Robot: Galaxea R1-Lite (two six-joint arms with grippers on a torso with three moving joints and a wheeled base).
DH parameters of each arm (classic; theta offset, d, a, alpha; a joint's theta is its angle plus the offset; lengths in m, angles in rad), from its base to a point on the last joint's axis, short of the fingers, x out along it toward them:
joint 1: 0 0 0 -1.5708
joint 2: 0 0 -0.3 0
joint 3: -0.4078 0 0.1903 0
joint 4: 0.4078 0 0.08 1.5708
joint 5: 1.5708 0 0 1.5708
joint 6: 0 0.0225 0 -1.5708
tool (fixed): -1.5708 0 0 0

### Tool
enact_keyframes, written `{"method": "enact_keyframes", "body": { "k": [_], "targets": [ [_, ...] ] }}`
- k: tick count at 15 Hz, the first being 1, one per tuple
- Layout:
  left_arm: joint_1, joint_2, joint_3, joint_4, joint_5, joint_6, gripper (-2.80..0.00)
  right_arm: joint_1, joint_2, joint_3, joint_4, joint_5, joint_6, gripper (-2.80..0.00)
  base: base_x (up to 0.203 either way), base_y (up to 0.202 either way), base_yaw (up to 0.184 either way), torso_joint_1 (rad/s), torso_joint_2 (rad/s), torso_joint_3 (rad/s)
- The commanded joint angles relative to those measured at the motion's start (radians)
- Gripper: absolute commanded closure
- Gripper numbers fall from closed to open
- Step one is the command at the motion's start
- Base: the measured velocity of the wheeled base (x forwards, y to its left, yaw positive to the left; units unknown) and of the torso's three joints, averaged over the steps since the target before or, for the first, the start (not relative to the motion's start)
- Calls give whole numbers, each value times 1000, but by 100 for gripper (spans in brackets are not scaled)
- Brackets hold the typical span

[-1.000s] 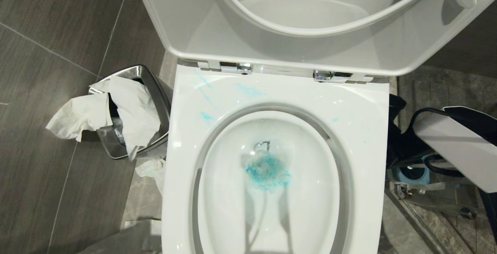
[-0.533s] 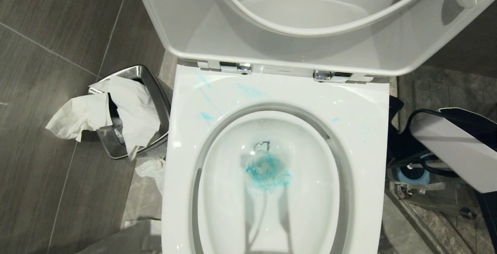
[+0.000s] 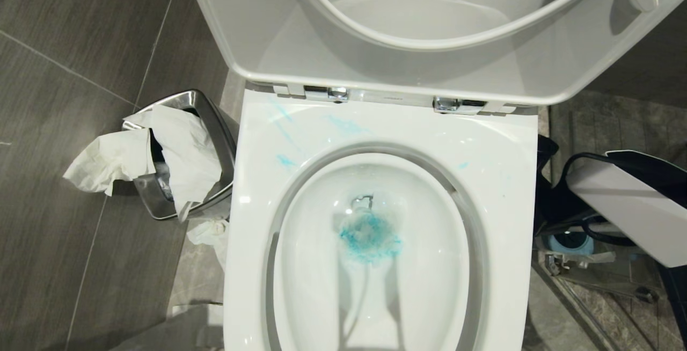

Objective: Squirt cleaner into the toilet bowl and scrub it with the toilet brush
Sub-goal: Place the cleaning agent on the floor

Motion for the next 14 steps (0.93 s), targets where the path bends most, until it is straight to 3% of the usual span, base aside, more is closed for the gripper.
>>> {"method": "enact_keyframes", "body": {
  "k": [1,14],
  "targets": [
    [0,1,-1,0,0,0,0,0,-44,80,-6,11,-2,-280,0,0,0,0,0,0],
    [0,1,-1,2,0,0,0,30,-441,669,-7,35,7,-280,0,0,0,0,0,0]
  ]
}}
